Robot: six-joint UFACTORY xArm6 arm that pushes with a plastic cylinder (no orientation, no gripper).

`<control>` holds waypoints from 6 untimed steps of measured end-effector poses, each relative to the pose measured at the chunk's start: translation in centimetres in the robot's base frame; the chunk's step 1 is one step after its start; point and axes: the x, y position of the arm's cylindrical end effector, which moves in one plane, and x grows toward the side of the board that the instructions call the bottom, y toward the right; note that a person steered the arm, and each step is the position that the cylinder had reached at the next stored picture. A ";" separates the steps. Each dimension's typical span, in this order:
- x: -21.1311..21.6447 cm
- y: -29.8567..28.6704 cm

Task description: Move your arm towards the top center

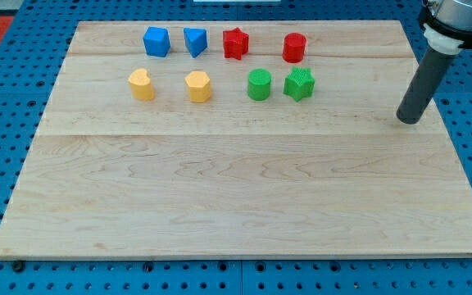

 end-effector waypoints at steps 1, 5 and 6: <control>0.0 0.0; 0.7 -2.2; -1.4 -4.1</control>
